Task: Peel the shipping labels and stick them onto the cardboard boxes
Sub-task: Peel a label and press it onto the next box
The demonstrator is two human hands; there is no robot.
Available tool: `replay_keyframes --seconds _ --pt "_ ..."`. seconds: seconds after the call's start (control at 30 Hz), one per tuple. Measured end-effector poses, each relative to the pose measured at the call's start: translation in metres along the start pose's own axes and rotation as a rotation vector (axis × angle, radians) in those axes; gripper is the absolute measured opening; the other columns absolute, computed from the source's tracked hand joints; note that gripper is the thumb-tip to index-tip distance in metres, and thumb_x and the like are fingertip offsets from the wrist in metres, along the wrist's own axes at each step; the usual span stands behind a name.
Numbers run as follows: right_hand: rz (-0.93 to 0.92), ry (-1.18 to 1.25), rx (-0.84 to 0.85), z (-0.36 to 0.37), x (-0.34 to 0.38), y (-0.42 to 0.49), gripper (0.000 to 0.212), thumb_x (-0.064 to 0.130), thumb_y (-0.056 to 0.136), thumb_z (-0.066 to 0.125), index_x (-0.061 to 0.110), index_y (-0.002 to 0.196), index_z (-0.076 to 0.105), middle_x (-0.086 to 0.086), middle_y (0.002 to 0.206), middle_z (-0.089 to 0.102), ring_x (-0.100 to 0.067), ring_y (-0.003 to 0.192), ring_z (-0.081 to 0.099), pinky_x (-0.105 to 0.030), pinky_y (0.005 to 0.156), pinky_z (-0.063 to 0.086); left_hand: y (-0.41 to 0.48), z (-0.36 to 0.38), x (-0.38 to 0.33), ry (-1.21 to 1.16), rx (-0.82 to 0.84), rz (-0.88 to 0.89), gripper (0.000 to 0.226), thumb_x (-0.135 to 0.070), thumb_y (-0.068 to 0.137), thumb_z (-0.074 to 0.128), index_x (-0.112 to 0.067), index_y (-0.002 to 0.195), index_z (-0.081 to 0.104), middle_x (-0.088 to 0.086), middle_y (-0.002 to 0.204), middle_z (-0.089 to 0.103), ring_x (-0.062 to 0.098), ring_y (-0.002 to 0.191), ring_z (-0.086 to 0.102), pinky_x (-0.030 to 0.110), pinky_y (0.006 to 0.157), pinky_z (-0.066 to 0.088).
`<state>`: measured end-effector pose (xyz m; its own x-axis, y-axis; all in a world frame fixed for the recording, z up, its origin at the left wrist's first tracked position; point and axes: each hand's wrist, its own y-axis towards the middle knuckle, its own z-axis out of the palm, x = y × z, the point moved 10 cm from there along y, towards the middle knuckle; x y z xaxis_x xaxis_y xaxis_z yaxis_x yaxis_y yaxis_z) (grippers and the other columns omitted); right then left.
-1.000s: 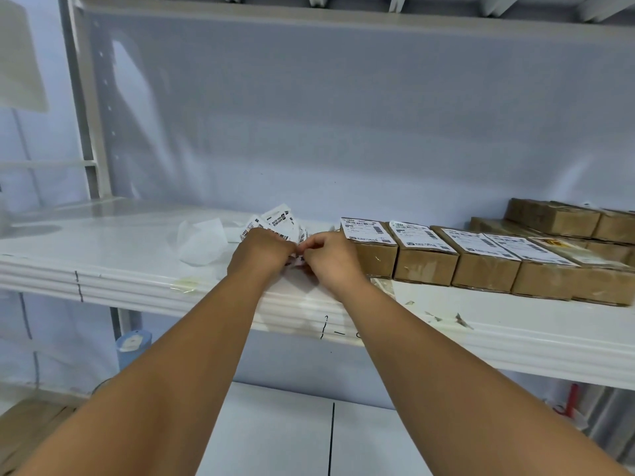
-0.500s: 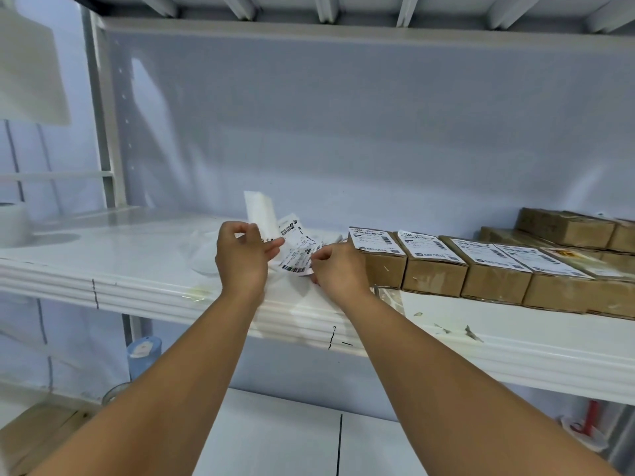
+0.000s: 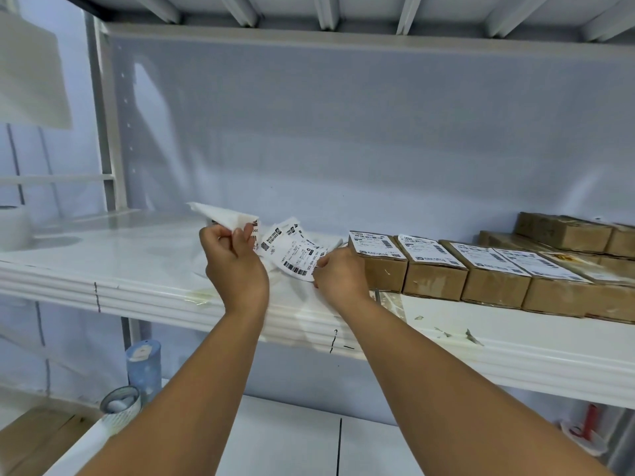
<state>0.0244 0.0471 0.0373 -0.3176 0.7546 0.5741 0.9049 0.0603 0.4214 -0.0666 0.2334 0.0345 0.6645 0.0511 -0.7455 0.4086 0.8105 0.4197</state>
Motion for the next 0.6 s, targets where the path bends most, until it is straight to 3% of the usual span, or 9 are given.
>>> replay_keyframes --seconds 0.07,0.2,0.37,0.47,0.6 --pt "0.018 -0.030 -0.009 0.001 -0.002 0.002 0.023 0.003 0.081 0.054 0.000 0.098 0.070 -0.016 0.099 0.070 -0.027 0.098 0.062 -0.024 0.074 0.045 -0.002 0.000 -0.007 0.076 0.007 0.093 0.024 -0.018 0.096 0.046 -0.032 0.079 0.037 -0.013 0.078 0.061 -0.001 0.080 0.064 0.023 0.078 0.049" --pt "0.026 -0.051 -0.010 0.001 -0.002 0.002 0.024 0.003 0.083 0.055 0.000 0.103 0.069 -0.017 0.103 0.068 -0.029 0.099 0.062 -0.022 0.067 0.039 -0.003 -0.007 -0.013 0.083 -0.070 0.114 0.026 -0.022 0.097 0.047 -0.031 0.078 0.033 -0.015 0.075 0.059 -0.006 0.072 0.060 0.013 0.070 0.047" --pt "0.017 -0.077 -0.009 0.000 -0.001 0.002 0.024 0.005 0.086 0.054 -0.003 0.105 0.066 -0.018 0.107 0.068 -0.030 0.103 0.062 -0.026 0.077 0.046 0.013 -0.010 -0.010 -0.181 -0.129 -0.001 0.026 -0.006 0.098 0.038 -0.024 0.080 0.034 -0.006 0.090 0.061 0.003 0.088 0.068 0.022 0.080 0.054" --pt "0.002 -0.115 0.002 0.001 0.000 0.002 0.014 0.002 0.086 0.051 -0.002 0.093 0.063 -0.021 0.103 0.068 -0.031 0.099 0.063 -0.026 0.069 0.040 0.039 -0.012 -0.025 -0.342 -0.171 -0.080 0.023 -0.003 0.097 0.034 -0.019 0.081 0.035 0.001 0.096 0.059 0.013 0.090 0.069 0.025 0.081 0.055" --pt "0.007 -0.131 0.004 0.002 0.001 0.002 0.023 0.004 0.087 0.049 -0.003 0.101 0.065 -0.019 0.105 0.067 -0.031 0.101 0.061 -0.024 0.068 0.036 0.054 0.006 -0.068 -0.233 -0.018 0.004 0.021 -0.005 0.095 0.042 -0.020 0.080 0.040 0.004 0.092 0.061 0.016 0.088 0.070 0.029 0.082 0.056"
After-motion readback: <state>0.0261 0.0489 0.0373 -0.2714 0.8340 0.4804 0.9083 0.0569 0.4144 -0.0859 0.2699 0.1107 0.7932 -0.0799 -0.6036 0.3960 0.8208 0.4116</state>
